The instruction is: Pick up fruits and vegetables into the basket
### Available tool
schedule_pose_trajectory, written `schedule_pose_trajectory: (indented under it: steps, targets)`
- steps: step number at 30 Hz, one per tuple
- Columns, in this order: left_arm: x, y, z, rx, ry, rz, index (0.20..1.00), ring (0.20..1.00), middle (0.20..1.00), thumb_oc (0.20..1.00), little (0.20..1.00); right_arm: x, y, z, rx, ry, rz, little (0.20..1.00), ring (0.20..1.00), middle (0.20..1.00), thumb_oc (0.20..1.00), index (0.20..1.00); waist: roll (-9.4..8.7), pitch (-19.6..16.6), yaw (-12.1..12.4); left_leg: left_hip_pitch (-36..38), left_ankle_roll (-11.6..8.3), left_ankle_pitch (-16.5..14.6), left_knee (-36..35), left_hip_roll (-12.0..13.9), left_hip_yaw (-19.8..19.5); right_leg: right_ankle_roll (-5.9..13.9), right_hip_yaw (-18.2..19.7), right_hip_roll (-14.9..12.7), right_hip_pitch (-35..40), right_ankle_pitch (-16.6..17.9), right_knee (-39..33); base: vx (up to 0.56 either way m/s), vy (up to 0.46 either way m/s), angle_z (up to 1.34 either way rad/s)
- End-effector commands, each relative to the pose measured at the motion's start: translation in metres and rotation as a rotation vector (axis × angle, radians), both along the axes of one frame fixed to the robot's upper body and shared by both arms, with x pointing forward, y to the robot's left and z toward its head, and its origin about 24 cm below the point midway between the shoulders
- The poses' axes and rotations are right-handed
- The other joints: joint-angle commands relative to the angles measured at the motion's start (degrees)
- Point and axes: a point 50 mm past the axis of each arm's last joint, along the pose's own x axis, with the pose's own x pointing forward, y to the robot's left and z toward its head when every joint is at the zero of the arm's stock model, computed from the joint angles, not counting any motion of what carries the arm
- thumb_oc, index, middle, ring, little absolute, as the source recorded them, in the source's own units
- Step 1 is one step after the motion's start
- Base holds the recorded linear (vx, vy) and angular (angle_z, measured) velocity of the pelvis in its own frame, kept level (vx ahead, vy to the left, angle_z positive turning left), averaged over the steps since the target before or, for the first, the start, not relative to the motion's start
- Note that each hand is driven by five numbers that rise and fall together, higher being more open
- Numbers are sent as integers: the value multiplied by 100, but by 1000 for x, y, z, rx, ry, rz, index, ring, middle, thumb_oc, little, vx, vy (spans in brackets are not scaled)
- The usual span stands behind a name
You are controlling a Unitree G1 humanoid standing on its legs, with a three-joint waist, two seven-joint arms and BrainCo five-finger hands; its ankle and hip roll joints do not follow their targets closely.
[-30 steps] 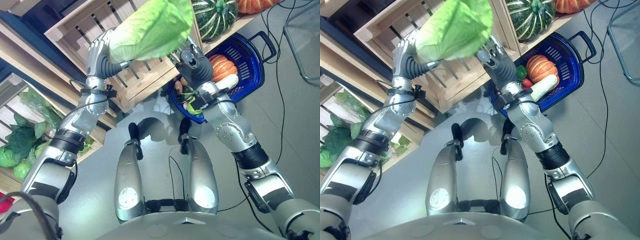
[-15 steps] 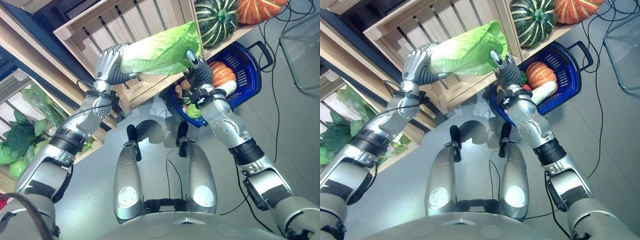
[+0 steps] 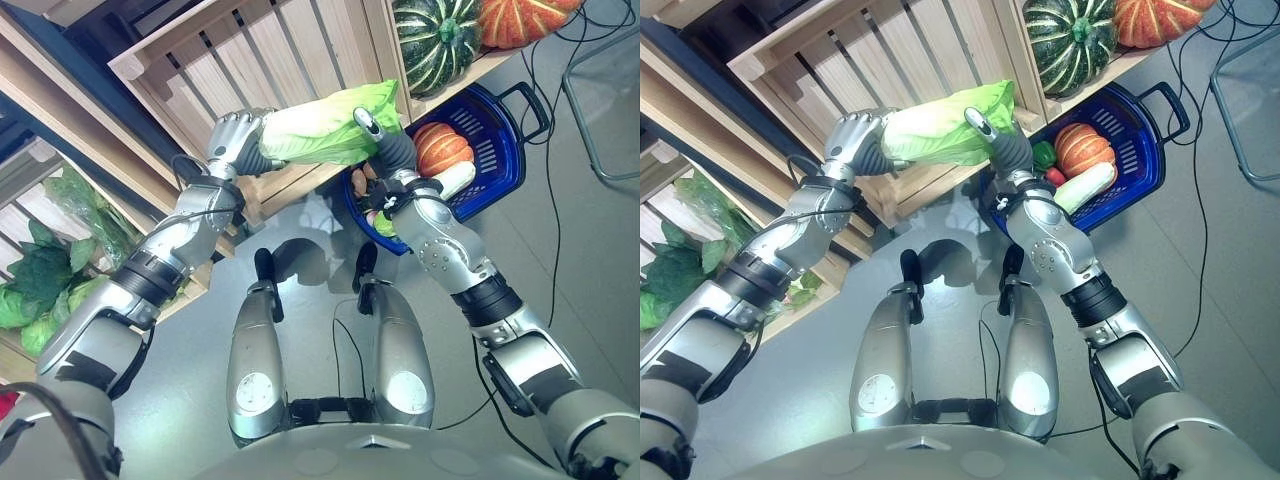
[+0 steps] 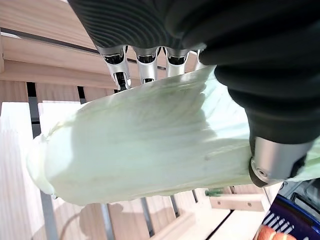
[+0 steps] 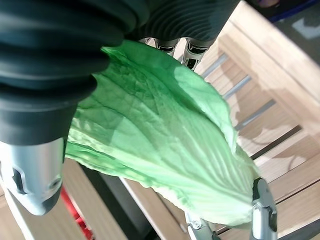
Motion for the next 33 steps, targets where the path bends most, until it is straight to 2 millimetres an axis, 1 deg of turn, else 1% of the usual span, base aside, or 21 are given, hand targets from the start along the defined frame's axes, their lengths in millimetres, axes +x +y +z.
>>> schedule_pose_trajectory:
  steps: [1, 3, 7, 12, 15, 16, 17, 22, 25, 28, 29, 31, 33]
  targets:
    - [-17, -51, 22, 66, -80, -225, 200, 200, 200, 200, 200, -16, 43, 45, 45, -164, 245, 1000, 1000, 1000, 1000, 1000, 84, -183, -16, 193, 291, -487, 169, -349, 434, 400, 63, -105, 515, -160, -271, -10, 12, 4]
    - [-17, -55, 21, 60, -71, -239, 200, 200, 200, 200, 200, -18, 49, 45, 63, -147, 283, 1000, 1000, 1000, 1000, 1000, 93, -183, -8, 216, 293, -484, 141, -351, 436, 410, 57, -114, 539, -159, -298, 0, 0, 0]
    - [-19, -62, 22, 75, -63, -265, 200, 200, 200, 200, 200, -19, 57, 44, 103, -120, 303, 1000, 1000, 1000, 1000, 1000, 121, -183, 45, 253, 294, -481, 105, -368, 425, 431, 7, -149, 596, -154, -340, 0, 0, 0]
    - [-20, -69, 25, 113, -64, -281, 200, 200, 200, 200, 200, -18, 63, 46, 104, -102, 298, 1000, 1000, 1000, 1000, 1000, 123, -183, 90, 276, 295, -481, 96, -395, 397, 439, -34, -179, 647, -140, -368, 0, 0, 0]
    - [-22, -74, 27, 165, -74, -298, 200, 200, 200, 200, 200, -16, 66, 49, 138, -111, 311, 1000, 1000, 1000, 1000, 1000, 131, -183, 124, 301, 304, -480, 66, -408, 391, 443, -63, -194, 684, -137, -402, 0, 0, 0]
    - [-23, -76, 27, 179, -75, -306, 200, 200, 200, 200, 200, -16, 67, 50, 135, -121, 325, 824, 824, 824, 824, 824, 134, -183, 132, 302, 304, -483, 64, -412, 386, 444, -67, -196, 690, -138, -406, 0, 0, 0]
    - [-24, -77, 27, 193, -82, -313, 200, 200, 200, 200, 200, -17, 68, 51, 136, -124, 343, 200, 200, 200, 200, 200, 132, -183, 140, 304, 301, -488, 68, -413, 383, 446, -73, -201, 694, -136, -408, -13, -11, 5]
    - [-26, -82, 28, 257, -94, -333, 200, 200, 200, 200, 200, -17, 76, 48, 88, -106, 387, 200, 200, 200, 200, 200, 127, -183, 186, 314, 292, -504, 88, -410, 358, 451, -93, -227, 733, -123, -430, -2, -5, 1]
    - [-25, -84, 28, 273, -101, -332, 200, 200, 200, 200, 200, -13, 76, 46, 116, -104, 377, 200, 200, 200, 200, 200, 105, -183, 192, 321, 287, -512, 102, -388, 355, 475, -84, -238, 734, -112, -426, -4, -8, 2]
    - [-23, -85, 32, 255, -104, -313, 200, 200, 200, 200, 200, -12, 76, 50, 127, -115, 371, 200, 200, 200, 200, 200, 77, -183, 181, 316, 284, -522, 88, -373, 354, 498, -91, -241, 736, -104, -452, -17, -15, 4]
    - [-23, -86, 31, 245, -96, -307, 1000, 1000, 1000, 1000, 1000, -11, 77, 51, 130, -120, 366, 200, 200, 200, 200, 200, 73, -183, 178, 315, 284, -524, 80, -368, 358, 506, -93, -237, 730, -98, -458, 0, 0, 0]
    - [-21, -85, 27, 211, -45, -306, 1000, 1000, 1000, 1000, 1000, -9, 75, 53, 134, -128, 352, 200, 200, 200, 200, 200, 73, -183, 172, 322, 282, -519, 53, -369, 352, 510, -90, -228, 734, -94, -475, 0, 0, 0]
    - [-18, -83, 19, 153, 55, -289, 1000, 1000, 1000, 1000, 1000, -5, 70, 57, 143, -131, 329, 200, 200, 200, 200, 200, 91, -183, 156, 354, 280, -506, 22, -361, 368, 509, -90, -215, 753, -90, -490, 0, 0, 0]
